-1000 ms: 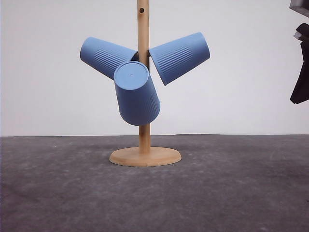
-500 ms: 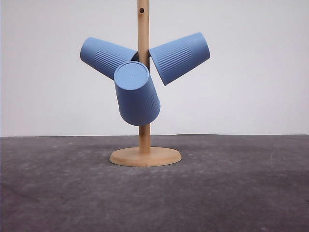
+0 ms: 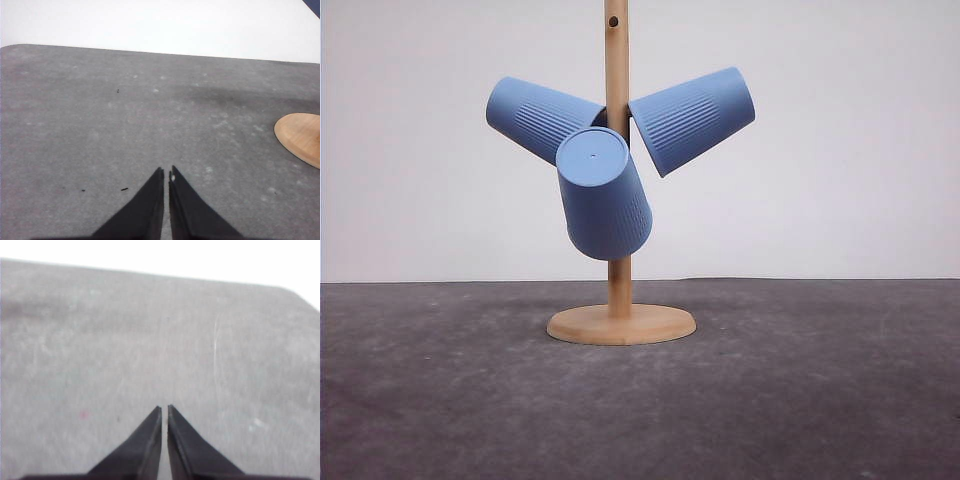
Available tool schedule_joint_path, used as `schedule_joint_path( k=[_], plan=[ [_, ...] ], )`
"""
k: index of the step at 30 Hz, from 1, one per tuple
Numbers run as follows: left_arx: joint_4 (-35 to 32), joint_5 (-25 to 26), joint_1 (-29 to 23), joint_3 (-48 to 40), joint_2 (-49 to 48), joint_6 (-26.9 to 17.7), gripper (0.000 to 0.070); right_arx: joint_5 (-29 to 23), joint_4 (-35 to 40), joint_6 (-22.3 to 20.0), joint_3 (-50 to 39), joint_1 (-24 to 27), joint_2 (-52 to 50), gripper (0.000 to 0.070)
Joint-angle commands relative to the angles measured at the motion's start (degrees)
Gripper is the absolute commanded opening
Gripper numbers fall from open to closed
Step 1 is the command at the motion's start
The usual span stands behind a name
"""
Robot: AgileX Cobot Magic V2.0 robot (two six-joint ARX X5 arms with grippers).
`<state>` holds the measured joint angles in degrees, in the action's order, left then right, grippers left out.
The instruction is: Place three cups
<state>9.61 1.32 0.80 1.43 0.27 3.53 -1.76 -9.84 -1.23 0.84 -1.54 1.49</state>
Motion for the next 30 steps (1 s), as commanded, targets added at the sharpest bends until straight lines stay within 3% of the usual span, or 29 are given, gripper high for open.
schedule_joint_path(
  k=[1,30],
  plan=[
    [-0.61,-0.24,0.02,-0.72,-0.04,-0.48,0.0,-0.28,-0.13,0.82,-0.17,-0.04,-1.13,0.0016],
    [-0.62,-0.25,0.02,-0.72,-0.02,-0.48,0.0,0.25,0.82,1.41,-0.17,-0.15,-1.28,0.0016]
  ],
)
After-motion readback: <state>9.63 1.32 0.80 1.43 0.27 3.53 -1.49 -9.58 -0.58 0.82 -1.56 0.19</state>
